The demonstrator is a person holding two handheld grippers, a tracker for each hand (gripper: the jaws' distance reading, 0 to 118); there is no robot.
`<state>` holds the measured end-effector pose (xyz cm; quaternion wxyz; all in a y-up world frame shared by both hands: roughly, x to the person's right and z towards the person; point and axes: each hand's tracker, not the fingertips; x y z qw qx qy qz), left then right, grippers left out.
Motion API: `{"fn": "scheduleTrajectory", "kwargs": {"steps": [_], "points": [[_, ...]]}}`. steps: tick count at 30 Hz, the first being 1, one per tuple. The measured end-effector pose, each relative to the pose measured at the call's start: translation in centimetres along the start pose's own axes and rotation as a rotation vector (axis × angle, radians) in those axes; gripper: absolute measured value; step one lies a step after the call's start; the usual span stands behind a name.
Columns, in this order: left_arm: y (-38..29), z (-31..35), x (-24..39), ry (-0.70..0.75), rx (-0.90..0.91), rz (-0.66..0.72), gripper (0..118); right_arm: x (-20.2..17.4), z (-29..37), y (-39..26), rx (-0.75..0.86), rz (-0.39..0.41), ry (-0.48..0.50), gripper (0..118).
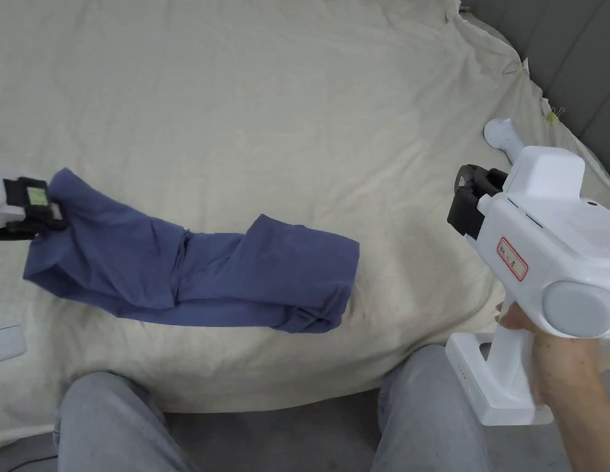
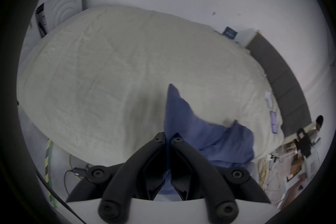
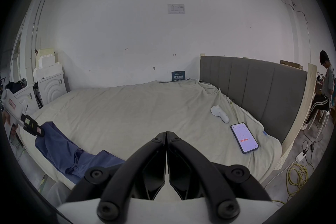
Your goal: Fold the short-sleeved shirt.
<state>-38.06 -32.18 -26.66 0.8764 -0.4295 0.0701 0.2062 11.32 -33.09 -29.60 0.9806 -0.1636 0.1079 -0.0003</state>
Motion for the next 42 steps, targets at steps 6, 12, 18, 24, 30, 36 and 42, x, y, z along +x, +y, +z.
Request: {"fn": "scheduleTrajectory", "kwargs": {"steps": [6, 12, 18, 24, 30, 36, 42], "points": [[0.4, -0.8, 6.9, -0.104, -0.009, -0.205, 0, 0.5, 0.7, -0.4, 0.001, -0.011, -0.008, 0], [-1.2, -4.3, 14.0, -0.163, -0.066, -0.295, 0, 1.9, 1.9, -0.8, 0.01, -0.04, -0.039, 0], [-4.3, -9.4, 20.7, -0.177, -0.169, -0.395, 0, 3.3, 2.5, -1.3, 0.005, -0.064, -0.071, 0], [-8.1, -15.1, 25.3, -0.145, -0.3, -0.427, 0, 4.5, 2.9, -1.4, 0.002, -0.067, -0.097, 0], [-9.4, -17.4, 26.1, -0.14, -0.313, -0.345, 37, 5.5, 2.9, -1.6, -0.002, -0.078, -0.124, 0], [-7.9, -15.3, 25.9, -0.318, -0.34, -0.242, 107, 5.5, 2.6, -1.8, -0.02, -0.087, -0.117, 0], [-5.2, -11.4, 23.6, -0.437, -0.184, -0.16, 109, 4.8, 2.2, -1.6, -0.021, -0.076, -0.102, 0]]}}
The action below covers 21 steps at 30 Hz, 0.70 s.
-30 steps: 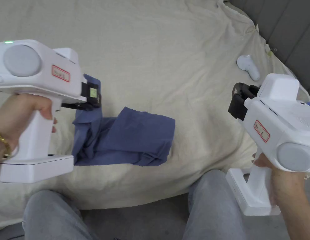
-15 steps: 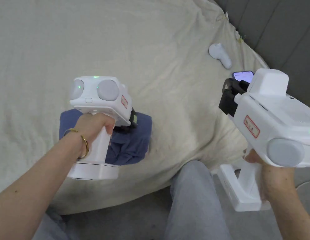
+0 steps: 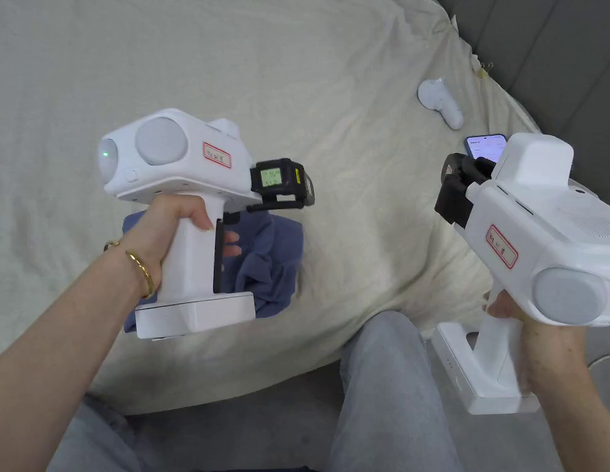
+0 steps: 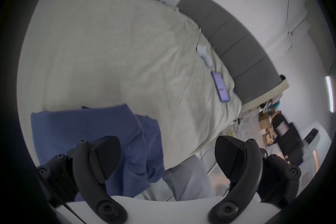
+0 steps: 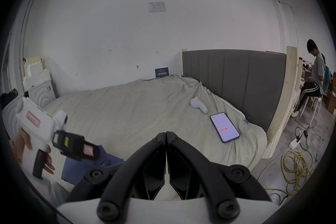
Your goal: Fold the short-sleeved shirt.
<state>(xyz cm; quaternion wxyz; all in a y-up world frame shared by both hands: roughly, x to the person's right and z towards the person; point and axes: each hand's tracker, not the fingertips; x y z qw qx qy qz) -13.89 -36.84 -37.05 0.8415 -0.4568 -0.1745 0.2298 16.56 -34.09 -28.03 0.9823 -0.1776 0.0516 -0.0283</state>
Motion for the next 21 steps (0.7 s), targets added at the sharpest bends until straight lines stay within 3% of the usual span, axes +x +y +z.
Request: {"fn": "scheduleTrajectory", "kwargs": {"steps": [3, 4, 5, 6, 7, 8, 15, 21], "points": [[0.3, 1.9, -1.6, 0.032, 0.089, 0.028, 108, -0.5, -0.1, 0.1, 0.004, 0.001, 0.006, 0], [0.1, 2.4, -2.0, 0.091, 0.138, 0.016, 100, -0.7, -0.1, 0.2, 0.003, 0.003, 0.011, 0], [-0.4, 2.8, -2.3, 0.146, 0.188, -0.002, 82, -0.8, -0.1, 0.2, 0.003, 0.003, 0.014, 0], [-0.7, 2.8, -2.8, 0.197, 0.228, -0.034, 50, -0.9, -0.1, 0.2, 0.004, 0.003, 0.018, 0], [-1.2, 2.8, -3.0, 0.24, 0.26, -0.067, 3, -1.0, -0.1, 0.3, 0.002, 0.004, 0.025, 0], [-1.7, 2.4, -3.2, 0.309, 0.273, -0.083, 0, -1.2, -0.1, 0.3, 0.002, 0.004, 0.026, 0], [-6.1, -0.6, -3.3, 0.338, 0.329, -0.151, 0, -1.5, -0.3, 0.3, -0.003, 0.009, 0.03, 0], [-8.8, -4.9, -1.8, 0.331, 0.241, -0.273, 0, -0.6, -0.3, 0.1, -0.011, 0.012, 0.017, 0]]}}
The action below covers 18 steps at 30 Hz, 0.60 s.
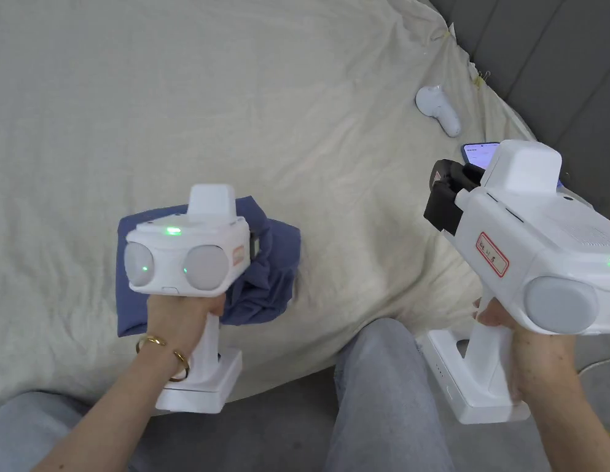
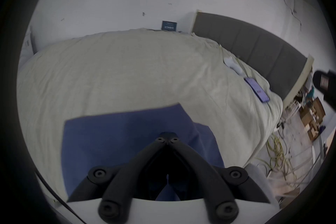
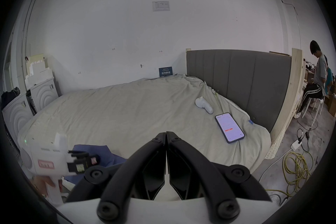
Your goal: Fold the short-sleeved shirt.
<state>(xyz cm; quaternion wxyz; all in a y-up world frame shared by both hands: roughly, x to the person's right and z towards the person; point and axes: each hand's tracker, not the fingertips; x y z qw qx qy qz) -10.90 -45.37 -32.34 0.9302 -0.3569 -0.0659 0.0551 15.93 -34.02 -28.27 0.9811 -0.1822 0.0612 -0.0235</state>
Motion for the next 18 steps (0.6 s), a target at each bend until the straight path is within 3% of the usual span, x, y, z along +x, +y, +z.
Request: {"fn": "scheduleTrajectory", "kwargs": {"steps": [11, 13, 16, 18], "points": [[-2.4, -3.3, 4.4, -0.016, -0.055, -0.232, 0, 1.5, -0.1, -0.4, -0.015, -0.017, -0.022, 0], [-2.5, -3.4, 4.9, -0.038, -0.069, -0.242, 0, 1.4, -0.1, -0.3, -0.013, -0.019, -0.02, 0], [-1.8, -3.6, 5.3, -0.207, -0.195, -0.167, 0, -0.5, 0.4, 0.3, -0.01, -0.018, -0.008, 0], [-1.2, -2.3, 5.6, -0.25, -0.148, -0.121, 0, -1.2, 0.4, 0.7, -0.004, -0.01, 0.0, 0]]}}
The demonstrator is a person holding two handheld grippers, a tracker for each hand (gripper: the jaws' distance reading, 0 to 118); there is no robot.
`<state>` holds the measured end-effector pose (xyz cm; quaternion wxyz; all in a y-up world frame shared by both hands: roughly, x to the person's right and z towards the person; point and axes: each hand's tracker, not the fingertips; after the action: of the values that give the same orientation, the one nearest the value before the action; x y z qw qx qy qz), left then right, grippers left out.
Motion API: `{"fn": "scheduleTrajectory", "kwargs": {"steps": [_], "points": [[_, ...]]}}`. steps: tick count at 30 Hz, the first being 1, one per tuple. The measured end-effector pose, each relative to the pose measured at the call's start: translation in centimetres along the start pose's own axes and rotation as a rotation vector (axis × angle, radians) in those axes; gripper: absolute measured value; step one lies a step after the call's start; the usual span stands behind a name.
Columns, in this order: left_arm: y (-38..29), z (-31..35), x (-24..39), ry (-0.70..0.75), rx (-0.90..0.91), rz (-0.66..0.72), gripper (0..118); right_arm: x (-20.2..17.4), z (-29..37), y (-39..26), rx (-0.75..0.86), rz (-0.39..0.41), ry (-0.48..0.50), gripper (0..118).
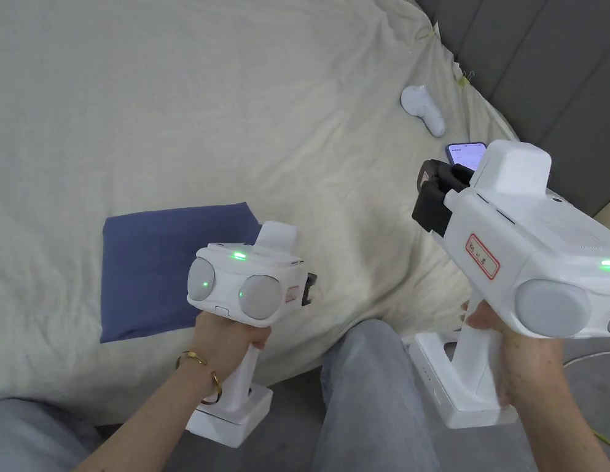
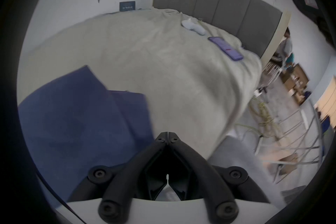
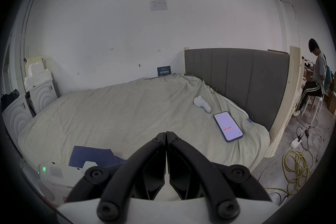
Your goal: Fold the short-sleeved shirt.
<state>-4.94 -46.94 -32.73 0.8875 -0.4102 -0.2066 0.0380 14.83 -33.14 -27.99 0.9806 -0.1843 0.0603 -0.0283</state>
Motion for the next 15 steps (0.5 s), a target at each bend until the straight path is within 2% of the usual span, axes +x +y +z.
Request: {"fn": "scheduleTrajectory", "kwargs": {"steps": [4, 7, 9, 15], "points": [[2.6, 4.6, -0.9, -0.085, 0.162, 0.077, 0, -2.5, 0.5, 1.2, 0.019, 0.012, 0.034, 0], [4.3, 8.5, -3.5, -0.036, 0.29, 0.143, 0, -4.9, 0.7, 2.0, 0.041, 0.028, 0.061, 0], [4.8, 11.0, -5.7, 0.043, 0.362, 0.178, 0, -6.4, 0.6, 2.3, 0.053, 0.04, 0.081, 0], [2.8, 17.3, -10.4, 0.444, 0.523, 0.147, 0, -11.8, -0.6, 1.9, 0.063, 0.06, 0.179, 0]]}}
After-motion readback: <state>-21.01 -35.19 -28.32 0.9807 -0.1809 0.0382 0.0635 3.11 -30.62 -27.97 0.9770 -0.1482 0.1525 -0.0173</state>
